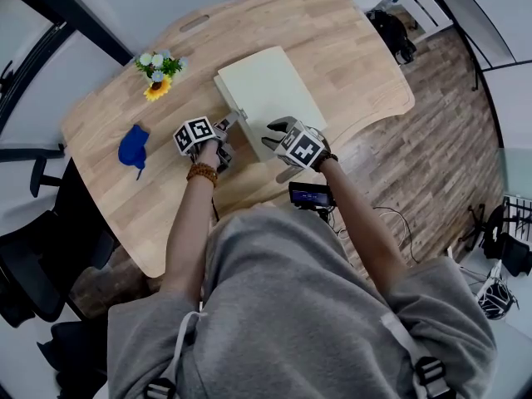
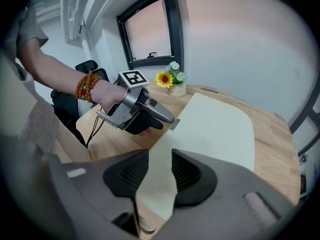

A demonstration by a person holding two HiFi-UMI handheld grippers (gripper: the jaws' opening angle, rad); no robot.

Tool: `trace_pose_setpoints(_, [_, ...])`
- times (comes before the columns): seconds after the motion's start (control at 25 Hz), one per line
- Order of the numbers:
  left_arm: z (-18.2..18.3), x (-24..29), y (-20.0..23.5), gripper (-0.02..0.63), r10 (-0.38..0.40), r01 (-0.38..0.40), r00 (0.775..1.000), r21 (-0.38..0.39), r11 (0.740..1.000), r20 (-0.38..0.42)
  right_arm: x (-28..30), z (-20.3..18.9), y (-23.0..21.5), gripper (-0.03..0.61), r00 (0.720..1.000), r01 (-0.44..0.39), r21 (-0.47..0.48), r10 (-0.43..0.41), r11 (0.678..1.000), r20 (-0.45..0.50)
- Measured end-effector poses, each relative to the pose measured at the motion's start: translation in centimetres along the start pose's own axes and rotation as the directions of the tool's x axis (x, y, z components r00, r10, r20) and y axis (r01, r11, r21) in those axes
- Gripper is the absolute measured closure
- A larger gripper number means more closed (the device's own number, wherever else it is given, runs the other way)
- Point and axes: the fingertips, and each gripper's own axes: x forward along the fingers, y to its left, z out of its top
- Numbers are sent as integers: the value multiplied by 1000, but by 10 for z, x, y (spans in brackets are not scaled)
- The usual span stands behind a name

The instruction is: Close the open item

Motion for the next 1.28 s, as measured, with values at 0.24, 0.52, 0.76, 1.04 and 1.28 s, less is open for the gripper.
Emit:
trace_pose_setpoints(0.24, [-1, -1, 7, 317, 14, -14, 999, -7, 1000, 32, 2, 46, -25, 421, 971, 192, -198, -157, 961, 178])
trace_pose_setpoints(0.52, [-3, -3, 20, 333, 1, 9, 993, -82, 997, 116, 62, 48, -25, 422, 993, 110, -247, -98, 963, 62])
trace_pose_setpoints(0.76, [-10, 5, 15, 339, -23, 30, 996, -83, 996, 85, 80, 38, -22, 422, 996, 87, -246, -88, 965, 4])
trace_pose_setpoints(1.04, [-10, 7, 15, 353, -41, 48, 996, -83, 995, 76, 88, 29, -13, 420, 999, 12, -247, -22, 969, -38])
trace_pose_setpoints(1.28, [-10, 8, 14, 356, -51, 57, 996, -87, 995, 71, 87, 26, -9, 442, 999, 7, -258, -21, 966, -49])
